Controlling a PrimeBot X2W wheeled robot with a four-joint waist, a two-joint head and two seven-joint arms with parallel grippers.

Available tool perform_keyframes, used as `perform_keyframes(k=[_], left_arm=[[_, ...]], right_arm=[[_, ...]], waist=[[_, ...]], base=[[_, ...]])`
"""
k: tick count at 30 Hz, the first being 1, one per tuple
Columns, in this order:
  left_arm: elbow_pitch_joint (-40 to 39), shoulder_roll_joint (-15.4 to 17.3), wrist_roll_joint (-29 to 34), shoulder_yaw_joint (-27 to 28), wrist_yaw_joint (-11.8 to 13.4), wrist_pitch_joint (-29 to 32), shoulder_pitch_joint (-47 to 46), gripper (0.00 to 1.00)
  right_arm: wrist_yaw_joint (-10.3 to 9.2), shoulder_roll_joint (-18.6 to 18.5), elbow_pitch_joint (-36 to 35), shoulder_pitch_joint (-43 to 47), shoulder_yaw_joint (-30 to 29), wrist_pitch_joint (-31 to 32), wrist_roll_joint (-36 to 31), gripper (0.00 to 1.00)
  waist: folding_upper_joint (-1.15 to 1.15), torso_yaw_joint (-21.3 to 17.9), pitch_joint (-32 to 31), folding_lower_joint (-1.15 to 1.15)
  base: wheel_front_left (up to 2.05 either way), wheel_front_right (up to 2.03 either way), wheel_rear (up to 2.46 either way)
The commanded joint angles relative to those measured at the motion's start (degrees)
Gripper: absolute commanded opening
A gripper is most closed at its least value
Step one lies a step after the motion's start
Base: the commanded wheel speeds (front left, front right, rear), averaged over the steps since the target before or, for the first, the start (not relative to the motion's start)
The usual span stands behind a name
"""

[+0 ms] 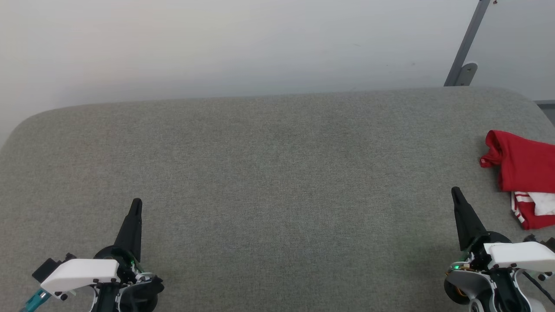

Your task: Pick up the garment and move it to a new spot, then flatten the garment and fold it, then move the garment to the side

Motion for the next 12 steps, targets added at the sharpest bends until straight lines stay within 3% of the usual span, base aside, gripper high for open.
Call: perform_keyframes(k=[1,12], left_arm=[[0.0,0.0,-0.1,0.2,-0.2,0.2,-0.7,0.00],[0.0,0.0,-0.1,0.2,-0.2,0.2,-0.7,0.00]], right_arm=[[0.00,0.1,0.1,-0.3,-0.1,0.1,0.2,0.00],[0.00,0.1,0.1,-0.3,-0.1,0.1,0.2,0.00]], waist=[[0.00,0.0,0.0,0.00],[0.00,0.0,0.0,0.00]], base=[[0.00,0.00,0.00],[0.00,0.00,0.00]])
